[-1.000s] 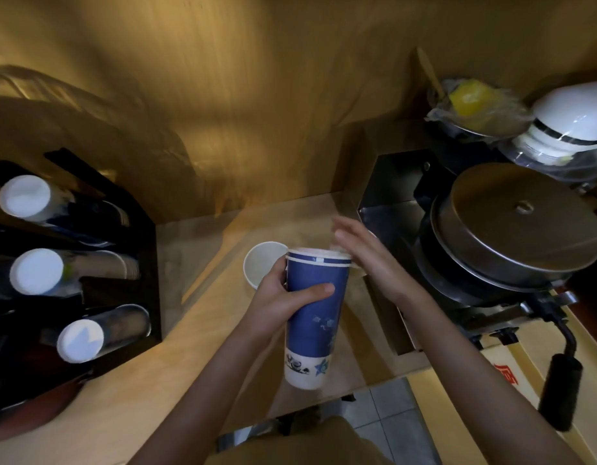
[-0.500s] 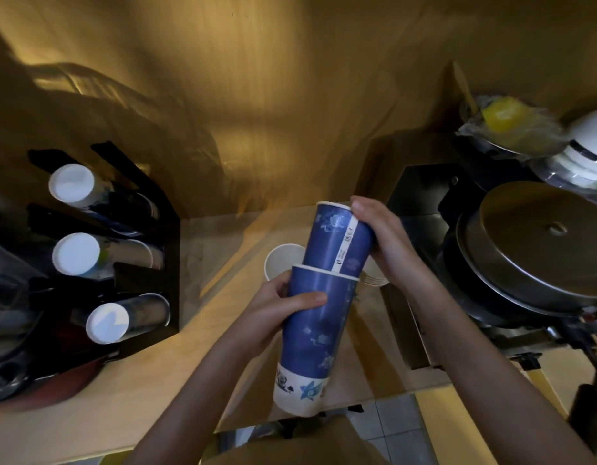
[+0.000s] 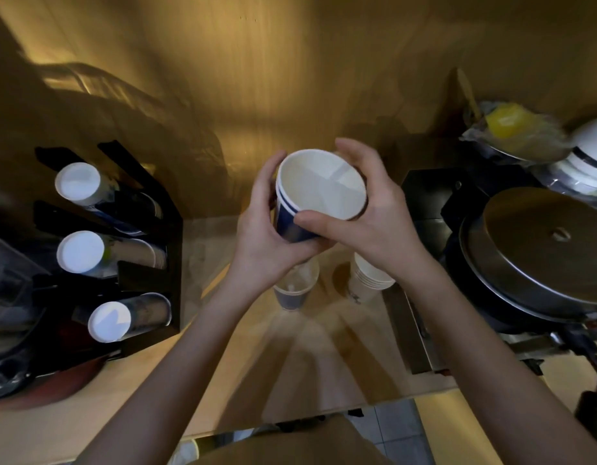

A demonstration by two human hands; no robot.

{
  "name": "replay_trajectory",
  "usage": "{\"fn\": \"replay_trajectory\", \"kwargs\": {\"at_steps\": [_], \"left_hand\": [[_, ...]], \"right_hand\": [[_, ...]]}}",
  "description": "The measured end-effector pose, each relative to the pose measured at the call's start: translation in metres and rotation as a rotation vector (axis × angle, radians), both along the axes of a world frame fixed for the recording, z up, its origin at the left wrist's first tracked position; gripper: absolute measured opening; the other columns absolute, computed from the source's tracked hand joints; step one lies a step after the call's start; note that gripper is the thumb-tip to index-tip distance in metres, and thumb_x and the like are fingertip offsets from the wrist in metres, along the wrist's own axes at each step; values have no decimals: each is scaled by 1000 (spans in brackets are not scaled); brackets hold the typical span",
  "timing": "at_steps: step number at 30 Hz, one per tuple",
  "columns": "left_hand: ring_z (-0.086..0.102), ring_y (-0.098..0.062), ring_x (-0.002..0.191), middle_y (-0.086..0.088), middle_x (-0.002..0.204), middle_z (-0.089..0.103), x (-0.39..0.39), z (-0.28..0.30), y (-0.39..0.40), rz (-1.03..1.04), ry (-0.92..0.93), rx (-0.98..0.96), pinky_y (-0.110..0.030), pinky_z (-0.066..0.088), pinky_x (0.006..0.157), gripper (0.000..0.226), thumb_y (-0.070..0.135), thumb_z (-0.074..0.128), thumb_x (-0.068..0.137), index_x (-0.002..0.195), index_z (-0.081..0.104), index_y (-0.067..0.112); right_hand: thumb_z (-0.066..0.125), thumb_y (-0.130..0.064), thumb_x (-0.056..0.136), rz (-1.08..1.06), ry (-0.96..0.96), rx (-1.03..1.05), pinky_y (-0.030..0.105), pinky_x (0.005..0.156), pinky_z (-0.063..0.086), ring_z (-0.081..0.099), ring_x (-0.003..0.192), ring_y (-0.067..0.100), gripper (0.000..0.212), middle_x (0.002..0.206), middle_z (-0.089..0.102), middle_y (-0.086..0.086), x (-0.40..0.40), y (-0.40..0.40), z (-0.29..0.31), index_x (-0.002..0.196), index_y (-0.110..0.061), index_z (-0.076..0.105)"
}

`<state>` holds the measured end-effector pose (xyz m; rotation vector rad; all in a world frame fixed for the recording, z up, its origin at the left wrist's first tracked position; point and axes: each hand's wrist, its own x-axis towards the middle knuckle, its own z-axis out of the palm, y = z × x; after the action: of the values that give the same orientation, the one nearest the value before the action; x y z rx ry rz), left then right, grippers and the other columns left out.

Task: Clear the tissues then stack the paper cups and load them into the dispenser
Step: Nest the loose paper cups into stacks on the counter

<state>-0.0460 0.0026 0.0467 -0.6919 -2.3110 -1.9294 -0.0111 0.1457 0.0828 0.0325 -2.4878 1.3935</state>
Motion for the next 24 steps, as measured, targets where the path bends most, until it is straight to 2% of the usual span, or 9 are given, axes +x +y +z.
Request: {"fn": "replay_trajectory", "kwargs": {"at_steps": [2,4,9,11,14,16,19,21,24], "left_hand": [[44,10,118,52,115,39,-4,-3,0,3,18,-25,-9,39,95,104,33,78,45,134,26,32],[42,18,115,56,112,37,-4,-12,-3,-4,-3,-35,-3,38,91,105,30,78,46,136,23,32],[39,20,116,41,124,33,-2,-52,-12,-22,-100,-100,2,34,90,108,19,83,54,140,19,33],[41,19,114,43,122,36,-2,-68,-15,-34,-139,-145,2,34,88,106,32,83,51,139,22,34],[42,21,108,48,116,36,-1,-82,-18,-12,-199,-242,-2,36,87,95,48,76,46,127,27,48],[45,12,109,33,121,42,-1,-90,-18,2,-217,-311,-9,37,89,93,50,72,44,127,30,46],[44,-17,123,-2,136,46,-2,-103,-18,34,-189,-433,-24,33,95,102,44,72,46,136,34,17],[40,-19,125,-7,136,44,0,-110,-18,46,-199,-487,-23,31,93,100,44,71,46,135,35,13],[41,-16,122,-5,134,43,3,-116,-17,61,-247,-493,-21,32,90,104,52,66,40,132,37,13]], "right_hand": [[77,-53,56,-18,47,48,36,97,45,46,118,14,93,130,48,-1,-3,-3,-2,134,-25,34],[78,-51,57,-21,17,60,35,97,45,45,119,13,92,131,47,-1,-5,-5,-11,134,-25,34],[83,-42,59,-3,-95,47,27,101,36,41,124,13,91,136,45,-2,-7,-11,-48,134,-22,35],[83,-42,58,16,-144,75,27,100,35,40,124,13,92,135,45,-2,-7,-14,-67,134,-23,35],[82,-46,57,47,-221,93,38,102,40,42,124,17,92,135,45,0,-8,-15,-93,133,-24,34],[82,-44,59,60,-261,103,40,103,39,41,125,18,91,136,45,1,-9,-15,-107,133,-23,34],[81,-40,63,88,-302,102,30,105,32,38,129,19,91,140,41,4,-10,-15,-123,136,-17,32],[77,-38,69,118,-355,103,24,103,26,34,133,19,90,146,36,4,-11,-14,-133,140,-14,27],[67,-42,79,156,-389,111,26,107,24,30,136,18,82,150,31,5,-11,-13,-144,143,-14,24]]}}
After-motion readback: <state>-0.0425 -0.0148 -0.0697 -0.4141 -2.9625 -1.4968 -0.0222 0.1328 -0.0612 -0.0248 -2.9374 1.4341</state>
